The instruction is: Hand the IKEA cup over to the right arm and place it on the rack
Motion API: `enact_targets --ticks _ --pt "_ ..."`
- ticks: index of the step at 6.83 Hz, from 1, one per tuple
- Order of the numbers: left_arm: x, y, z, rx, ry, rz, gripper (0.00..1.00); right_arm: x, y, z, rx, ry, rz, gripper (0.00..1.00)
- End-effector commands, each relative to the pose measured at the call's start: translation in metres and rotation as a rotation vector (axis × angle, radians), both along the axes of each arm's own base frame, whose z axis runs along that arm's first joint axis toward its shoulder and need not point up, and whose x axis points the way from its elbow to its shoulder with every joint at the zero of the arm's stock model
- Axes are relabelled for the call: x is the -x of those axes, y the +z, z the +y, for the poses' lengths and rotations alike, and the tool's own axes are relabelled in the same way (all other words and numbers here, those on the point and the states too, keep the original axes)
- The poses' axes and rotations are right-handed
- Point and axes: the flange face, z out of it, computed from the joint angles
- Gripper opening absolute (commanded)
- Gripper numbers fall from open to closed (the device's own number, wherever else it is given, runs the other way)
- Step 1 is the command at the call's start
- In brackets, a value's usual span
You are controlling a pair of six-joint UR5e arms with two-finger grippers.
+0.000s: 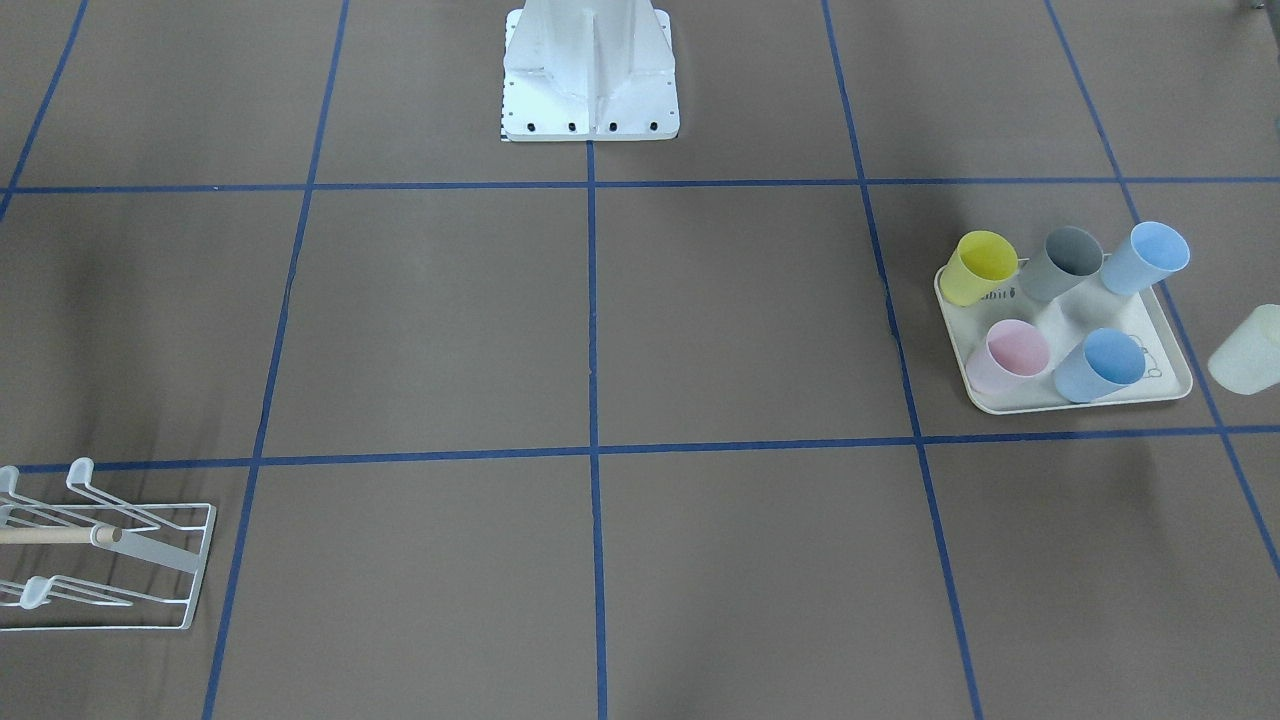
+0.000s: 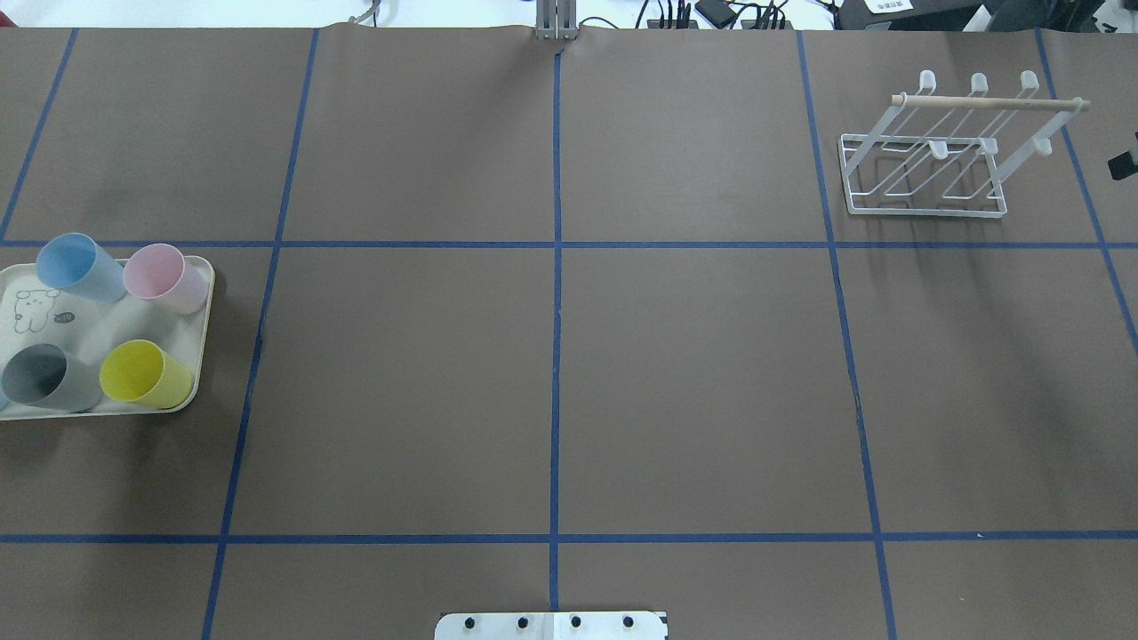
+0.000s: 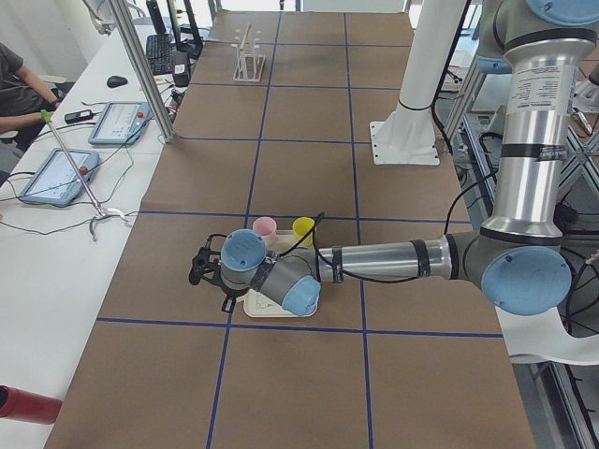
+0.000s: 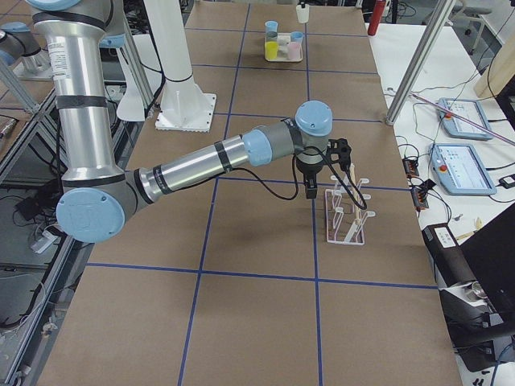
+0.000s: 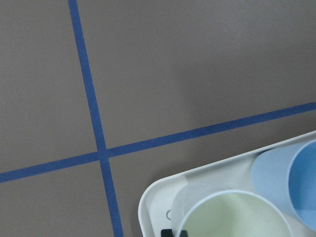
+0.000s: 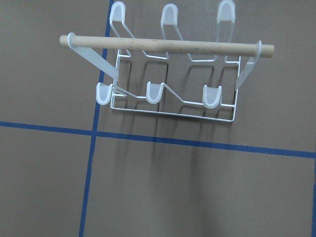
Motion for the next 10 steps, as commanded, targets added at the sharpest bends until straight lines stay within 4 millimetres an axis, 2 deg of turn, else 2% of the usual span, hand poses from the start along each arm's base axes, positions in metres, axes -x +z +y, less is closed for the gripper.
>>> enact_targets --ticks 1,2,3,4,5,6,7,8,9,10 --pt "0.041 -0.078 -0.08 -0.035 -0.15 -0.13 0.0 -0.001 0.008 0.003 0.011 0.003 0.01 1.0" --pt "0.041 -0.112 -0.107 0.016 -0.245 -0.084 0.0 -0.001 0.005 0.005 0.024 0.017 0.007 1.0" --pt "0.035 -0.133 -0.115 0.086 -0.344 -0.007 0.0 0.0 -0.006 -0.001 0.079 0.072 -0.012 1.0" --pt "0.001 -0.163 -0.12 0.091 -0.405 0.107 0.0 0.003 -0.031 -0.015 0.097 0.115 -0.03 1.0" --pt "-0.049 -0.185 -0.116 0.118 -0.43 0.244 0.0 0.006 -0.056 -0.028 0.098 0.145 -0.047 1.0" --pt "-0.122 -0.215 -0.101 0.186 -0.417 0.383 0.0 0.021 -0.082 -0.041 0.099 0.155 -0.062 1.0" --pt "-0.173 -0.262 -0.088 0.289 -0.413 0.51 0.0 0.034 -0.115 -0.06 0.1 0.171 -0.084 1.0" --pt "-0.204 -0.307 -0.073 0.343 -0.392 0.612 0.0 0.053 -0.147 -0.068 0.063 0.157 -0.101 1.0" --pt "-0.239 -0.34 -0.055 0.389 -0.362 0.727 0.0 0.074 -0.173 -0.07 0.016 0.168 -0.129 1.0" --pt "-0.283 -0.357 -0.034 0.435 -0.398 0.889 0.0 0.104 -0.196 -0.076 0.016 0.267 -0.181 1.0"
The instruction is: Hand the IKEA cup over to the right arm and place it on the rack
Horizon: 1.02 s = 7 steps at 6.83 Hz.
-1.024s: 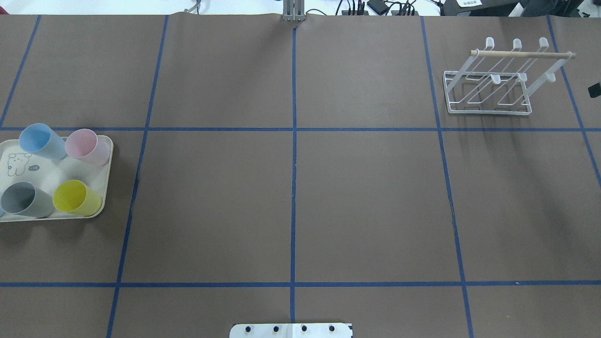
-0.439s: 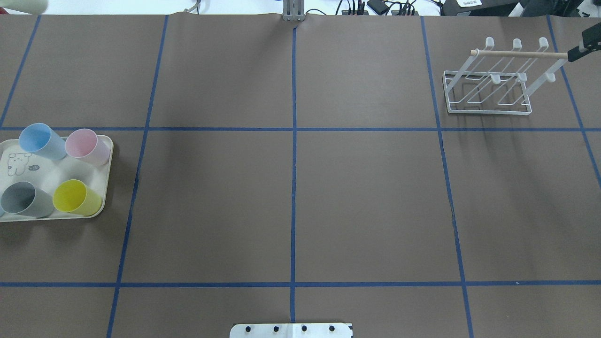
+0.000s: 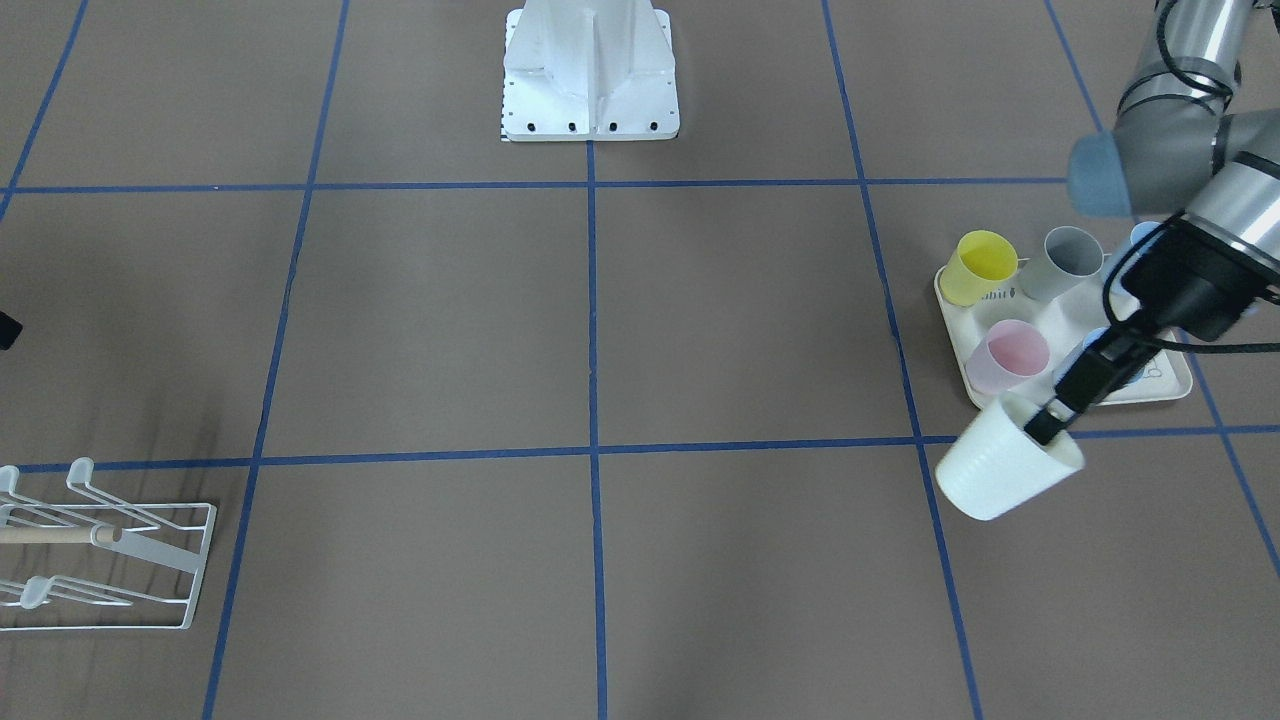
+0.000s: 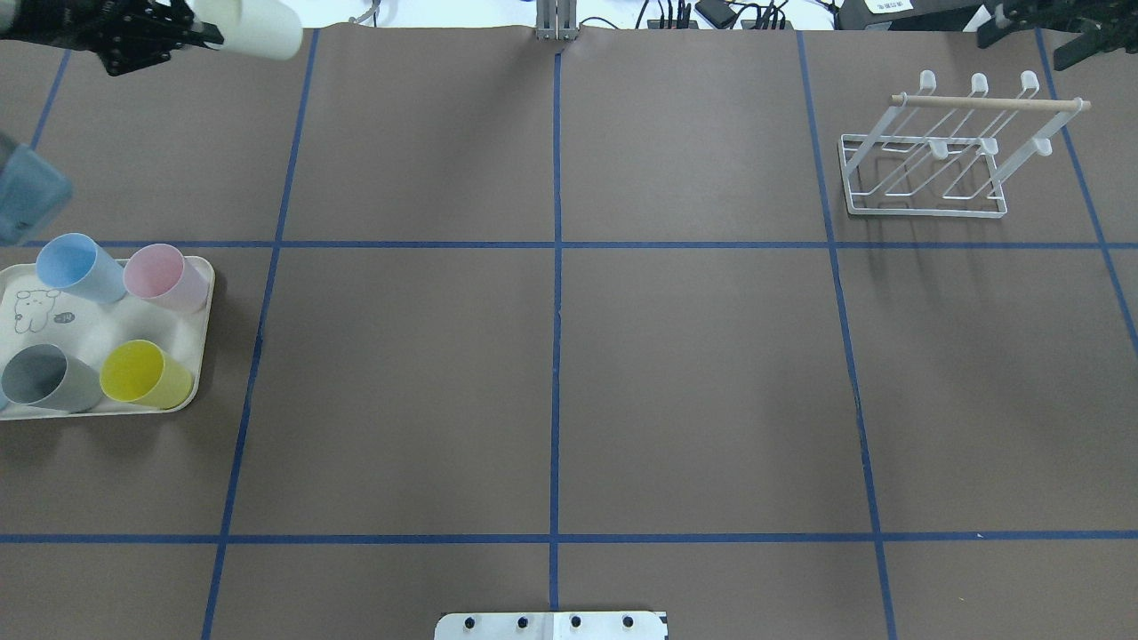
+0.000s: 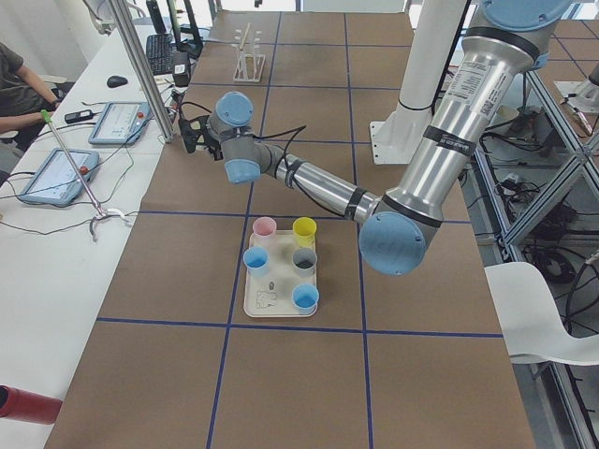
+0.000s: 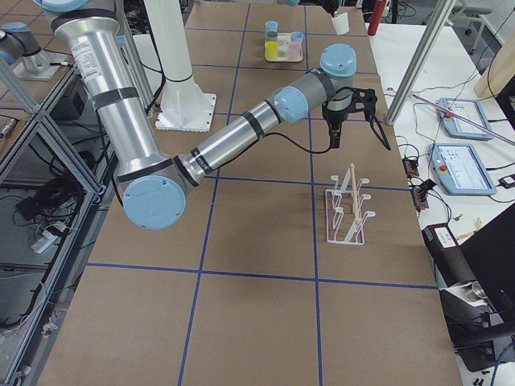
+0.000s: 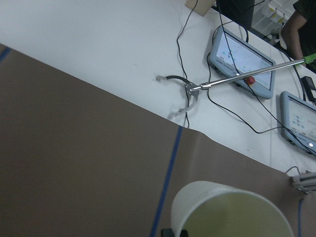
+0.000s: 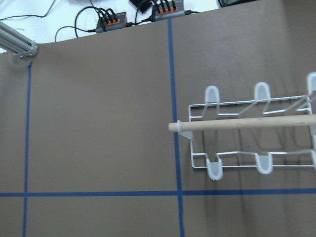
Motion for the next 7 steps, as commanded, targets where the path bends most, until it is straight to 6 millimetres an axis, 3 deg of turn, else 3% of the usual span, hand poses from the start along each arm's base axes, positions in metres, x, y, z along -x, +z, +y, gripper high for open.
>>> enact_targets --ticks 1,2,3,4,6,7 --pt "-0.102 -0.038 0.053 0.088 -0.077 0.321 0.0 0.067 -0.044 -0.003 0.024 0.209 -0.149 1.0" --pt "-0.144 -0.06 0.073 0.139 -0.1 0.44 0.0 0.093 -0.056 0.004 0.062 0.3 -0.275 1.0" --pt "-0.16 -0.082 0.082 0.199 -0.108 0.548 0.0 0.122 -0.07 0.014 0.104 0.361 -0.392 1.0" --pt "-0.16 -0.088 0.085 0.248 -0.12 0.656 0.0 0.161 -0.081 0.029 0.113 0.447 -0.495 1.0" --pt "-0.175 -0.078 0.088 0.318 -0.15 0.839 0.0 0.226 -0.125 0.057 0.141 0.528 -0.659 1.0" --pt "-0.18 -0.078 0.083 0.362 -0.151 0.887 0.0 0.246 -0.143 0.068 0.146 0.567 -0.711 1.0"
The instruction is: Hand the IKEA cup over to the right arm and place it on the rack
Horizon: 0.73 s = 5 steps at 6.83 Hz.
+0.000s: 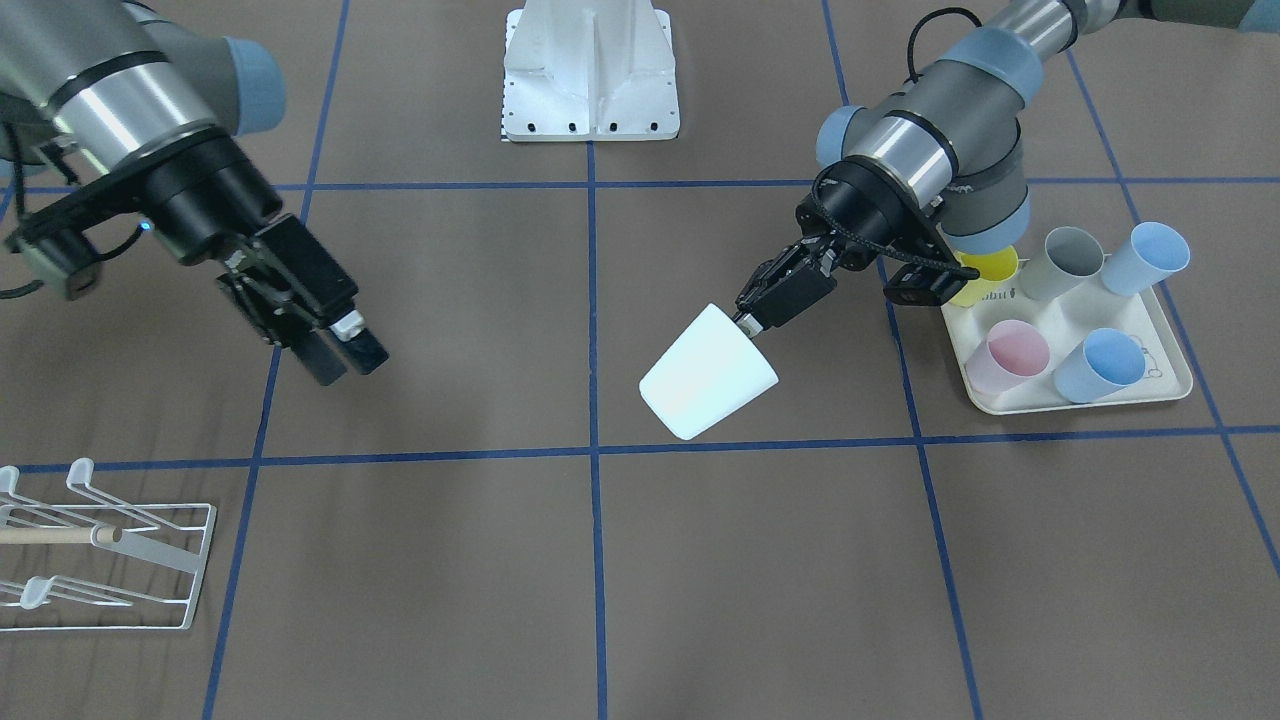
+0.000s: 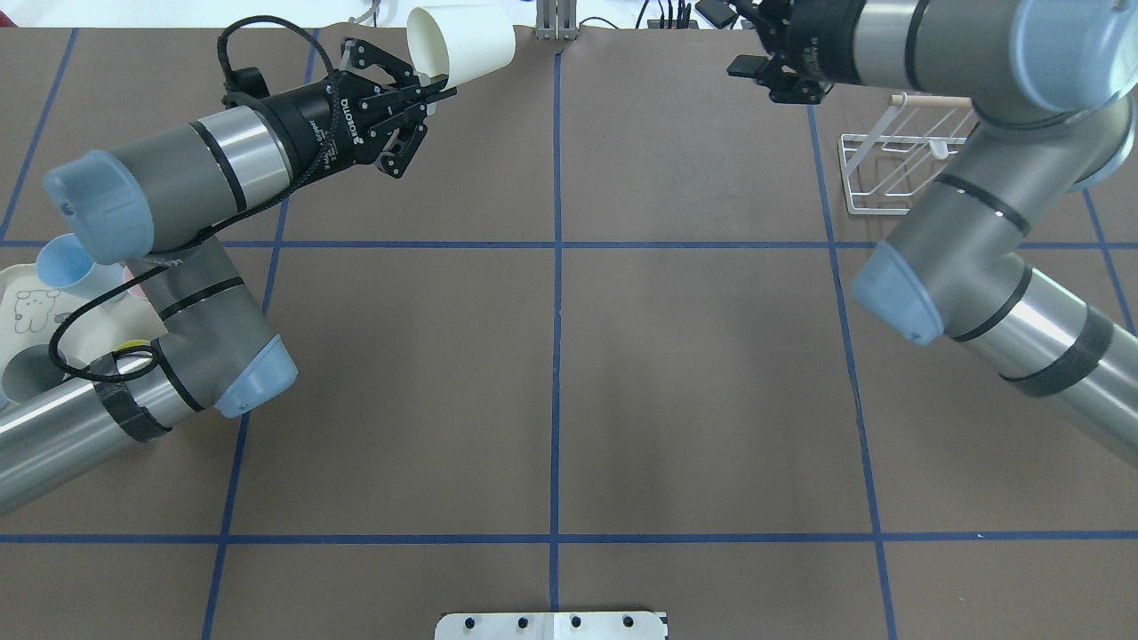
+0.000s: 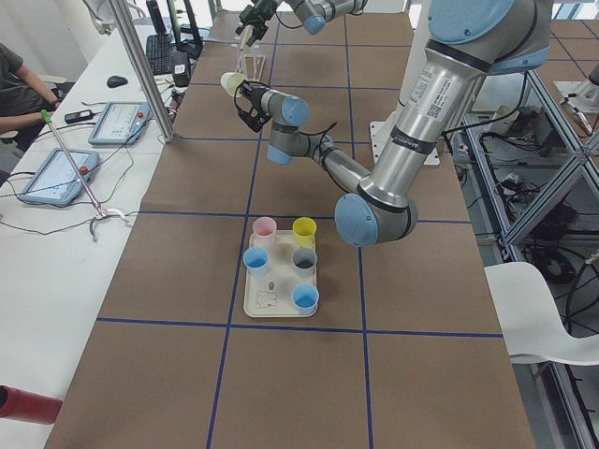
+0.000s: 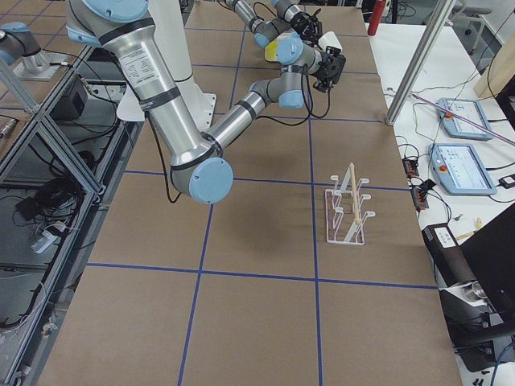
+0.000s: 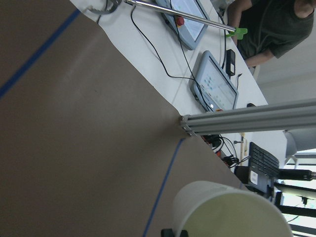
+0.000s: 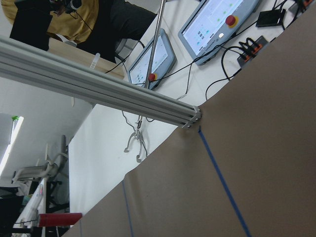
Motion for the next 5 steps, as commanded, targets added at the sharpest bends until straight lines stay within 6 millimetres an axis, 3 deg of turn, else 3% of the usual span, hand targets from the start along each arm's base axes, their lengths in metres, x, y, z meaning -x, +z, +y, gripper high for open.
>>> enact_targets --ticks 1,2,4,5 --pt "-0.014 -0.017 -0.01 0.045 0.013 0.109 0.0 0.035 -0.043 0.021 0.042 0.042 -0.162 1.0" --pt "-0.015 -0.028 -0.011 0.038 0.015 0.124 0.0 0.038 -0.047 0.026 0.035 0.03 -0.19 1.0" --pt "-0.024 -0.011 -0.018 0.037 0.017 0.125 0.0 0.042 -0.036 0.027 0.042 0.024 -0.18 1.0" --pt "-0.024 -0.014 -0.018 0.043 0.025 0.146 0.0 0.044 -0.036 0.027 0.042 0.021 -0.179 1.0"
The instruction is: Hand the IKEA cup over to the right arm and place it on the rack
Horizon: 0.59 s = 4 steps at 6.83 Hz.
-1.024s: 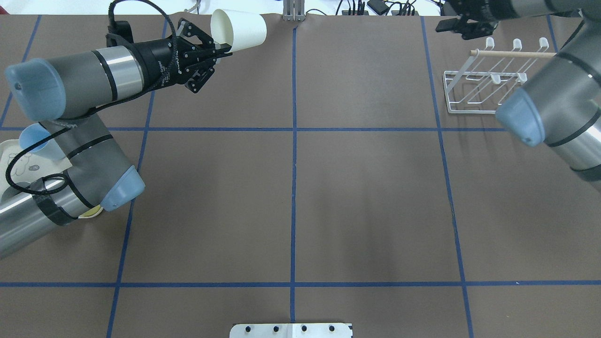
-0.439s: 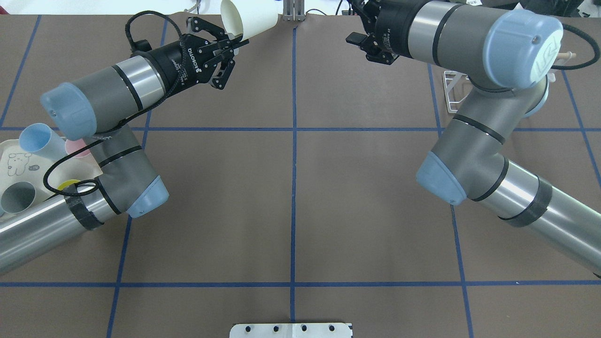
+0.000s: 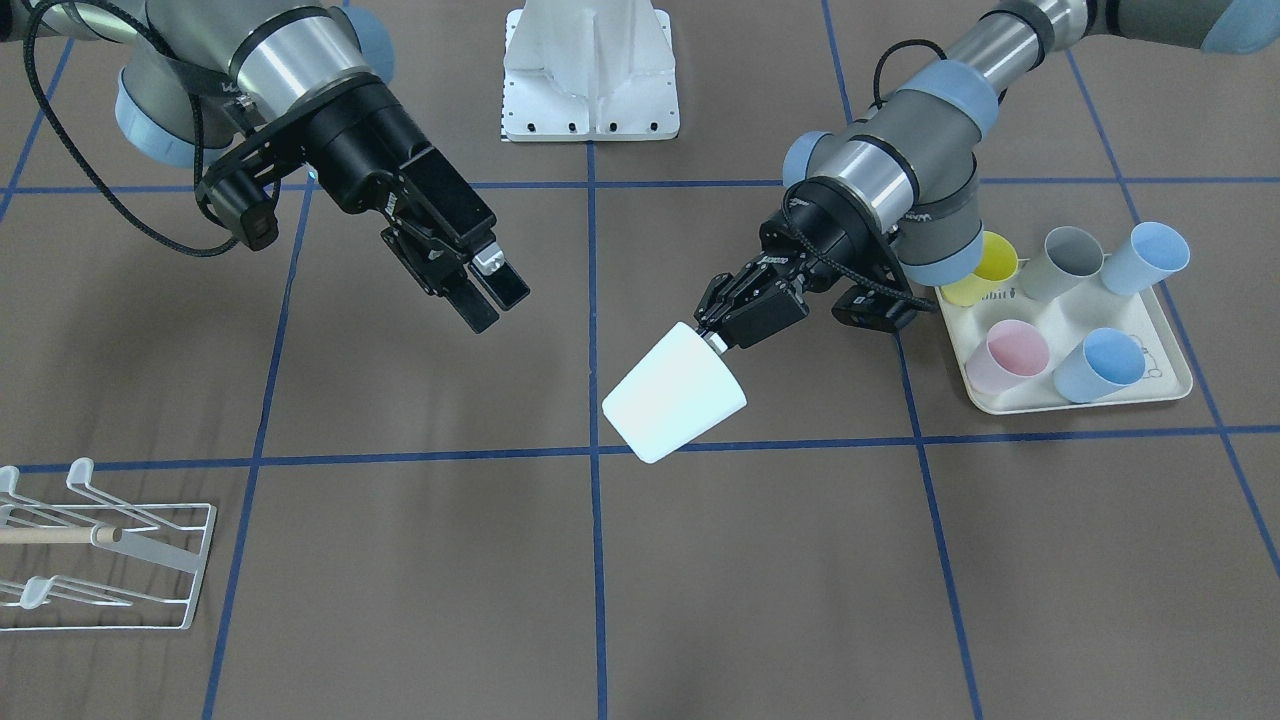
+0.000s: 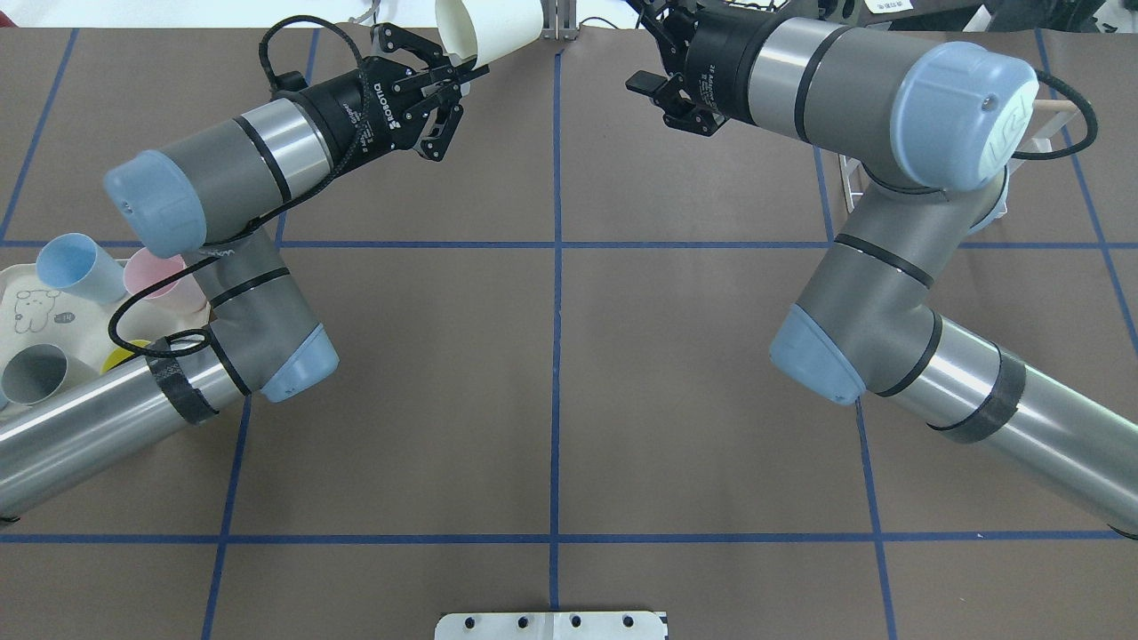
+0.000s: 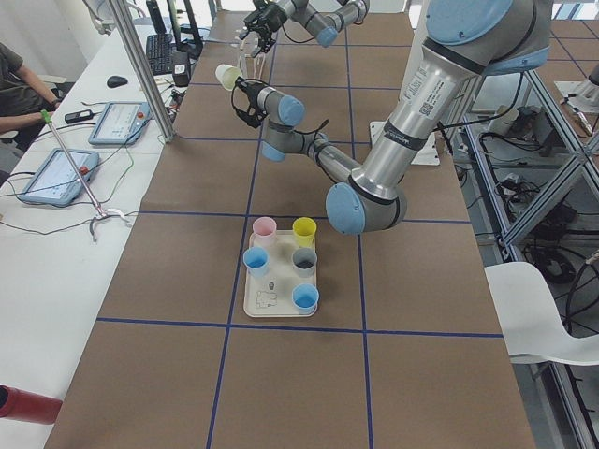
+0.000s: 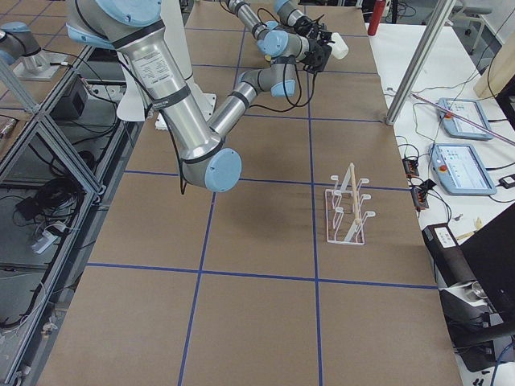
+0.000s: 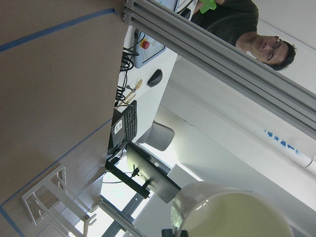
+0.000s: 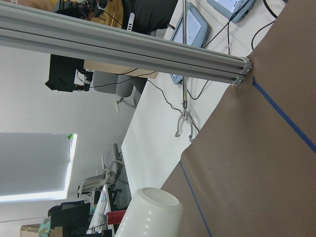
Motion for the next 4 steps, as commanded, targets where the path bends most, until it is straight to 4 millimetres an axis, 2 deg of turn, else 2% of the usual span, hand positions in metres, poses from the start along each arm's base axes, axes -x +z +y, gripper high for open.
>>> enact_targets --ticks 1,3,4 --pt "-0.003 0.001 -0.001 0.028 0.022 0.042 0.0 0.013 0.002 0.007 0.002 -0.022 0.001 1.0" --pt "-0.004 -0.002 0.01 0.036 0.063 0.14 0.0 0.02 -0.001 0.008 0.005 -0.029 -0.004 1.0" --pt "-0.011 -0.003 0.022 0.025 0.049 0.19 0.0 0.024 0.0 0.006 0.021 -0.018 -0.01 1.0"
